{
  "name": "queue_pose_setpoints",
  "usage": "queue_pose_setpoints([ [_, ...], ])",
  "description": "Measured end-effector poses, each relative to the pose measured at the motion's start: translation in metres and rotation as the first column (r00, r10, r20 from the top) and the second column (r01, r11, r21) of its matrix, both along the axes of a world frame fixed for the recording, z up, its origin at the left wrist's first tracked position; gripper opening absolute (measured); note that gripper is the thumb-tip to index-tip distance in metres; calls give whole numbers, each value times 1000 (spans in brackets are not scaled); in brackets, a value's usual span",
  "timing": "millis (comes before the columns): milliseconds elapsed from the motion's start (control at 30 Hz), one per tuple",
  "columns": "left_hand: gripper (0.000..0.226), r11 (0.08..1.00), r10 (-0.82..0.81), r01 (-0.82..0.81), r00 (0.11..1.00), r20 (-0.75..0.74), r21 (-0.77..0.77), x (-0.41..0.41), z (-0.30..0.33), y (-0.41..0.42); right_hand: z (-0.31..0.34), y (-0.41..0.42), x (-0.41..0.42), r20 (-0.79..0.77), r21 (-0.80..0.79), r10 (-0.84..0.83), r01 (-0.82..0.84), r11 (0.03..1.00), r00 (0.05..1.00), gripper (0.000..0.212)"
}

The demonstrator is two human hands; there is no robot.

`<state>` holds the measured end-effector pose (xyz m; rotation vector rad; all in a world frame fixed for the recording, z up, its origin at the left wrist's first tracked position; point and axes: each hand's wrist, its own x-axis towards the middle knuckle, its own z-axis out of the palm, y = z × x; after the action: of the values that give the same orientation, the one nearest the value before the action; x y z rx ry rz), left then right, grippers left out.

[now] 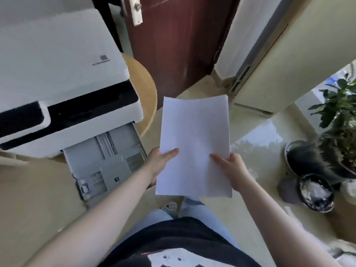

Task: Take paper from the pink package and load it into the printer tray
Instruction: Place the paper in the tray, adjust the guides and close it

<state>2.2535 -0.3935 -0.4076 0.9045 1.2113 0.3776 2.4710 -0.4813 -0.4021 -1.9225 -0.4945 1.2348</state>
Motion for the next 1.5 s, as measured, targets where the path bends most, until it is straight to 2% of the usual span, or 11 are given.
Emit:
queue_pose_setpoints([
  [133,39,971,234,-237,969,-82,-24,-27,-11,-6,-20,41,-14,-81,-45,227,-231,972,971,16],
  [267,44,906,392,-411,905,-165,-102,-63,-21,-33,-35,59,-41,-219,-118,432,-463,878,875,25],
  [367,40,830,503,-534,842,-195,-161,-89,-28,-59,-42,66,-67,-329,-145,498,-564,813,802,24],
  [500,34,757,580,-609,793,-187,-236,-124,-38,-80,-51,70,-106,-440,-164,514,-629,760,736,22],
  [633,19,756,580,-616,787,-210,-222,-169,-51,-72,-61,80,-150,-485,-193,491,-637,747,723,30],
  [767,27,788,527,-575,814,-244,-220,-209,-65,-56,-73,87,-189,-440,-217,475,-603,768,763,43],
  [967,33,796,513,-561,825,-236,-229,-232,-80,-26,-83,102,-215,-389,-221,410,-515,828,825,31],
  [1033,40,804,508,-555,828,-237,-216,-235,-84,-16,-85,110,-221,-356,-214,406,-496,842,842,30],
  [1167,70,821,490,-555,805,-336,-133,-235,-92,3,-91,117,-221,-330,-203,355,-433,878,875,24],
  [1267,88,825,491,-554,801,-344,-111,-234,-99,13,-96,115,-218,-273,-197,372,-430,881,887,20],
  [1500,87,815,511,-571,788,-343,-97,-229,-109,19,-104,111,-223,-118,-194,348,-365,910,930,13],
])
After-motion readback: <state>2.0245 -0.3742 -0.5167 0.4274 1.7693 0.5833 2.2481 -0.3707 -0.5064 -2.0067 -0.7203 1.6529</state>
